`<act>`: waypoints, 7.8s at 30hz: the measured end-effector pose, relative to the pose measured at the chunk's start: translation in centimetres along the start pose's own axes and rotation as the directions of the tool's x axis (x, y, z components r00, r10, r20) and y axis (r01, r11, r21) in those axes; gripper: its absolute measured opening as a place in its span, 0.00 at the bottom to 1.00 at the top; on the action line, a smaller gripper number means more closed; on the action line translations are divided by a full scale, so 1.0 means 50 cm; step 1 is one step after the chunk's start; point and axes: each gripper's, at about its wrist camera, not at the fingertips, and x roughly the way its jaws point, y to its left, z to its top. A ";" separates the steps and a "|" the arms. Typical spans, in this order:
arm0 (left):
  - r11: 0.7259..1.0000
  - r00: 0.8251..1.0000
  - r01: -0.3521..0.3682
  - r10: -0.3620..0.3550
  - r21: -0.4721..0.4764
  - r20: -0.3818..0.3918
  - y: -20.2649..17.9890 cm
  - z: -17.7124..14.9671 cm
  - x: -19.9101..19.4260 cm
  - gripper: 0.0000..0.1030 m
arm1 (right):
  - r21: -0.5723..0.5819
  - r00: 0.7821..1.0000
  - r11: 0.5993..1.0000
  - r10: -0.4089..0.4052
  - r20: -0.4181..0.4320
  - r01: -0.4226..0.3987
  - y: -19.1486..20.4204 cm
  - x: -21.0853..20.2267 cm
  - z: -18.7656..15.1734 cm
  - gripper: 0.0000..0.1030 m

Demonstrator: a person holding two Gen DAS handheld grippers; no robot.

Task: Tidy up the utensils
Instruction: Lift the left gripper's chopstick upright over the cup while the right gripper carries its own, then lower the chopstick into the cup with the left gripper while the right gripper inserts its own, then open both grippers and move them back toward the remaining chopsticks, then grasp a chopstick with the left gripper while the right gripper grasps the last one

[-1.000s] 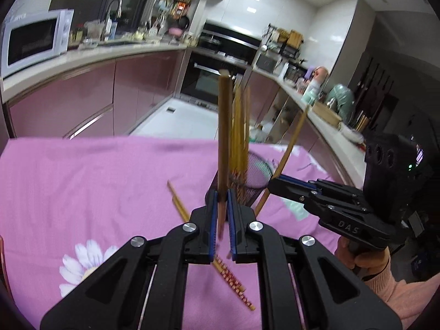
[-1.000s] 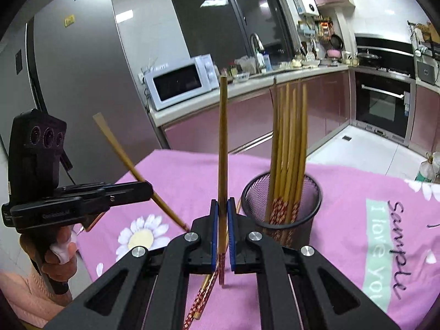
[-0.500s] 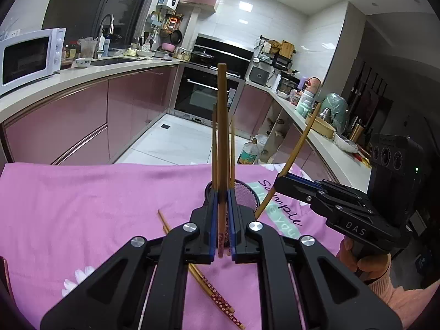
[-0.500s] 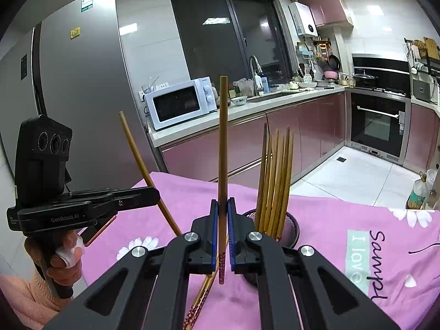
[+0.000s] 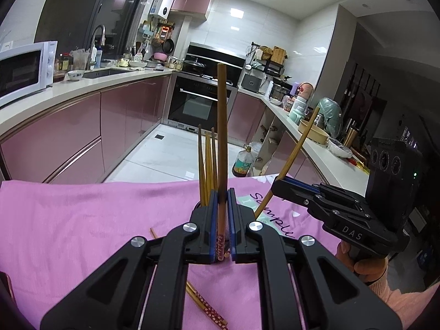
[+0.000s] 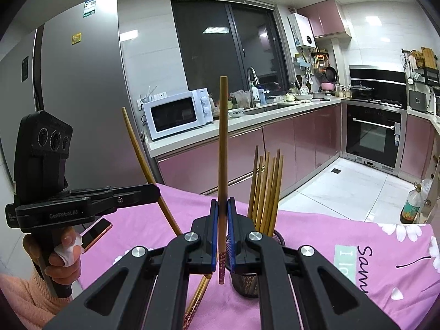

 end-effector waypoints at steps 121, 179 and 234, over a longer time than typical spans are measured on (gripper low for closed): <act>0.998 0.981 -0.050 0.059 0.048 -0.184 0.019 -0.007 0.200 0.07 | 0.019 0.986 0.997 -0.073 -0.151 0.077 -0.082 0.120 -0.018 0.05; 0.982 0.974 -0.181 0.187 0.062 -0.129 0.056 -0.089 0.169 0.44 | -0.014 0.991 0.999 0.030 -0.132 -0.032 -0.021 0.064 -0.047 0.25; 0.963 0.877 -0.257 0.268 0.082 -0.399 0.101 -0.298 0.262 0.37 | 0.051 0.880 0.998 -0.007 -0.475 0.036 0.045 0.230 -0.254 0.09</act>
